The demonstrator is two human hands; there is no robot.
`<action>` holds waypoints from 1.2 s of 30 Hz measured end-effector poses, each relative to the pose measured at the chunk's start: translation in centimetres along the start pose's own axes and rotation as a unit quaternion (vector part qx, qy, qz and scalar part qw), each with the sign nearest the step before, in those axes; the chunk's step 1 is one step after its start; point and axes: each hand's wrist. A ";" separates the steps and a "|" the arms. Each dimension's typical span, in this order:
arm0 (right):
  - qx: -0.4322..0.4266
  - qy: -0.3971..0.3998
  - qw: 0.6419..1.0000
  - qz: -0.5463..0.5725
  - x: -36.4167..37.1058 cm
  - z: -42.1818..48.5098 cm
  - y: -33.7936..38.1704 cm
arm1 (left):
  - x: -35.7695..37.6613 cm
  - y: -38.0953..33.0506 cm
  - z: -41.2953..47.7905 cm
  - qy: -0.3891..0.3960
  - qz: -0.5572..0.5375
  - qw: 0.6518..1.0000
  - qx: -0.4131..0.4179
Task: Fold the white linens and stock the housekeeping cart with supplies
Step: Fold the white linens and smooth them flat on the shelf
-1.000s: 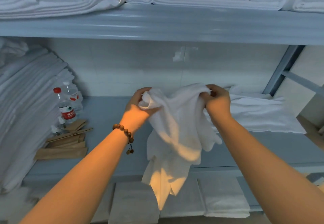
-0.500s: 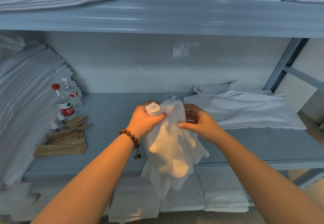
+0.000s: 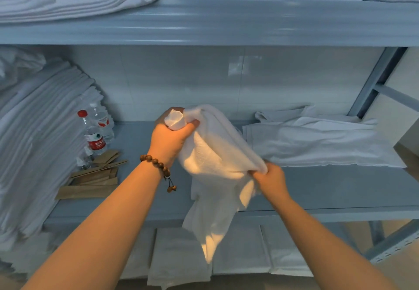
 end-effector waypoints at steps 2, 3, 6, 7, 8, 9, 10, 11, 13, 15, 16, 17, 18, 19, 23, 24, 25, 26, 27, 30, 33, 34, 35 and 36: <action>-0.017 -0.023 0.998 0.052 -2.0 1.0 2.0 | -1.0 0.3 0.0 0.001 0.032 0.999 0.002; -0.025 -0.033 0.995 0.088 -2.9 1.5 3.0 | -1.2 0.4 0.0 0.006 0.041 0.999 0.009; -0.050 -0.058 0.983 0.169 -5.5 2.4 6.9 | -0.8 0.4 -0.6 0.000 0.055 0.998 -0.011; -0.062 -0.063 0.978 0.187 -6.3 2.5 8.2 | -0.3 0.1 -0.7 -0.002 0.049 0.999 -0.015; -0.071 -0.069 0.975 0.199 -7.1 2.5 9.5 | 0.3 -0.2 -0.7 0.000 0.032 0.999 -0.010; -0.080 -0.073 0.973 0.205 -7.9 2.4 10.5 | 1.1 -0.5 -0.8 0.007 0.012 1.000 0.003; -0.086 -0.078 0.972 0.206 -8.6 2.1 11.3 | 1.8 -0.9 -0.9 0.019 -0.002 1.000 0.016; -0.094 -0.080 0.971 0.203 -9.3 1.7 11.7 | 2.6 -1.2 -1.0 0.035 -0.009 0.999 0.024; -0.112 -0.077 0.976 0.173 -10.3 0.7 11.5 | 4.0 -1.3 -1.6 0.073 -0.003 0.997 0.035; -0.112 -0.076 0.982 0.130 -10.9 -0.2 10.2 | 5.2 -0.7 -2.5 0.099 0.028 0.994 0.036; -0.105 -0.076 0.985 0.117 -11.2 -0.6 9.2 | 5.5 -0.3 -3.0 0.103 0.040 0.993 0.028; -0.096 -0.077 0.987 0.103 -11.5 -0.9 8.0 | 5.8 0.1 -3.5 0.106 0.046 0.993 0.019; -0.085 -0.077 0.990 0.084 -11.8 -1.2 6.6 | 5.9 0.6 -3.9 0.111 0.049 0.993 0.014; -0.071 -0.075 0.993 0.063 -12.2 -1.5 5.2 | 6.0 1.0 -4.4 0.119 0.049 0.992 0.014; 0.001 -0.017 0.998 -0.053 -13.7 -3.0 -0.9 | 6.8 1.4 -5.6 0.154 0.044 0.986 0.037; 0.017 0.007 0.996 -0.082 -13.9 -3.6 -1.9 | 7.3 1.1 -5.7 0.162 0.042 0.985 0.043; 0.029 0.030 0.994 -0.106 -14.1 -4.1 -2.6 | 7.9 0.7 -5.7 0.173 0.039 0.983 0.050; 0.035 0.053 0.990 -0.122 -14.3 -4.6 -3.0 | 8.5 0.1 -5.7 0.190 0.039 0.979 0.063; 0.037 0.078 0.988 -0.130 -14.6 -5.1 -3.1 | 9.3 -0.4 -5.6 0.211 0.043 0.973 0.082; 0.019 0.170 0.977 -0.126 -15.8 -6.1 -1.9 | 11.5 -2.2 -5.8 0.285 0.060 0.948 0.127; -0.011 0.201 0.977 -0.065 -17.2 -6.3 1.2 | 13.2 -3.3 -6.2 0.363 0.055 0.918 0.147; -0.023 0.189 0.981 -0.039 -17.5 -6.2 2.6 | 13.7 -3.6 -6.5 0.387 0.054 0.908 0.153; -0.038 0.175 0.984 -0.019 -17.7 -6.1 3.8 | 14.1 -3.8 -6.7 0.406 0.052 0.898 0.159; -0.053 0.164 0.985 -0.010 -17.7 -6.0 5.0 | 14.5 -4.0 -7.0 0.421 0.050 0.891 0.162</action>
Point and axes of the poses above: each hand's wrist, its own z-axis towards the middle knuckle, its own x-axis out of the palm, y = z × x, and after that the axes turned 7 degrees about x, right-handed
